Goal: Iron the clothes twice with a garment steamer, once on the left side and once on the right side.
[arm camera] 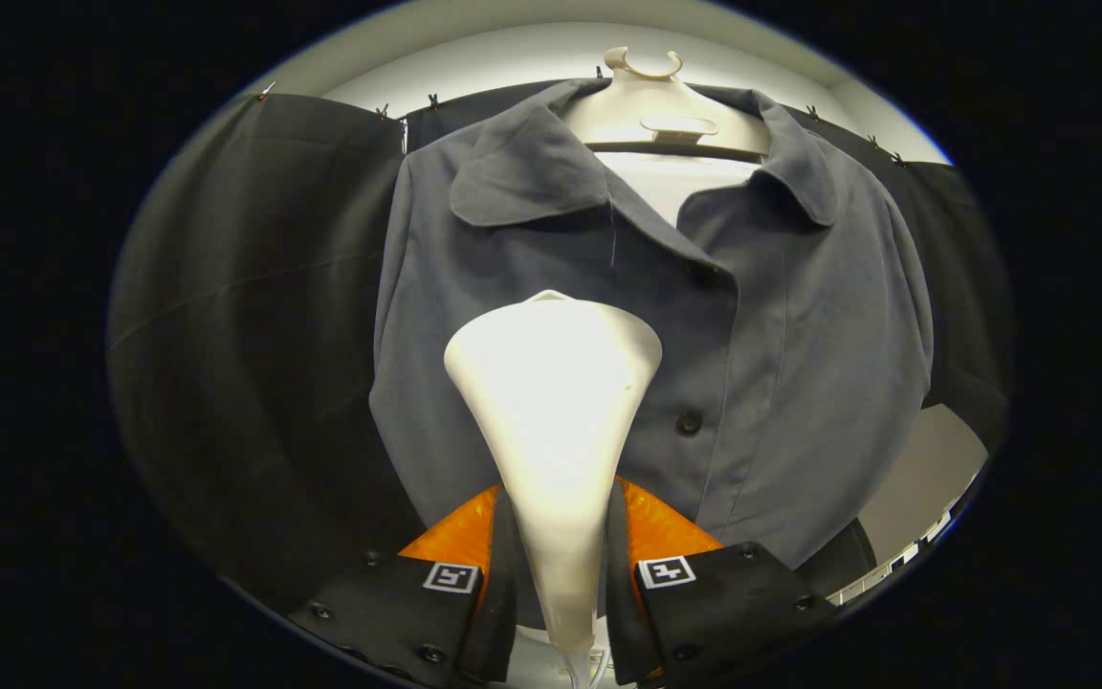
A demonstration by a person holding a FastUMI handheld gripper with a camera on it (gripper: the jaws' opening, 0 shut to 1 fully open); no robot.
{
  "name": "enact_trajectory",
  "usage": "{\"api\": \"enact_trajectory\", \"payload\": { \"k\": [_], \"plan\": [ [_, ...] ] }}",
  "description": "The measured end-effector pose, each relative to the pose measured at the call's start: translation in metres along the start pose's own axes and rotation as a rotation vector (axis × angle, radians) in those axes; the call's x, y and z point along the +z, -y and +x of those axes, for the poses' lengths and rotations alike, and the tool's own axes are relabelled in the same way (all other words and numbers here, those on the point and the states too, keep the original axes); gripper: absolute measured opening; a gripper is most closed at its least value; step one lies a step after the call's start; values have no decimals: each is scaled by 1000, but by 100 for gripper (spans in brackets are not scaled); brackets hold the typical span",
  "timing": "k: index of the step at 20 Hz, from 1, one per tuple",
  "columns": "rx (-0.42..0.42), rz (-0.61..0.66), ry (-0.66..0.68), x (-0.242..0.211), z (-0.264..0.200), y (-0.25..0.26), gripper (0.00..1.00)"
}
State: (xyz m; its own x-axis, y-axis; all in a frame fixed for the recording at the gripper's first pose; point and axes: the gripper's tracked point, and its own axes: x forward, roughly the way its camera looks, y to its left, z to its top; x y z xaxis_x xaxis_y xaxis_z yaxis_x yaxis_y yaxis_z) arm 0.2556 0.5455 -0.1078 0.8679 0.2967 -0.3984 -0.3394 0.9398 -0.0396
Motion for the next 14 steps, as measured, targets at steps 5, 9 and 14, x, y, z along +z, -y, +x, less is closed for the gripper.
{"api": "enact_trajectory", "payload": {
  "k": [5, 9, 14],
  "plan": [
    [-4, -16, -36, -26, 7, 2, 47],
    [-2, -17, -77, -51, 11, 3, 47],
    [-10, -28, -128, -88, 17, 3, 47]
  ]
}}
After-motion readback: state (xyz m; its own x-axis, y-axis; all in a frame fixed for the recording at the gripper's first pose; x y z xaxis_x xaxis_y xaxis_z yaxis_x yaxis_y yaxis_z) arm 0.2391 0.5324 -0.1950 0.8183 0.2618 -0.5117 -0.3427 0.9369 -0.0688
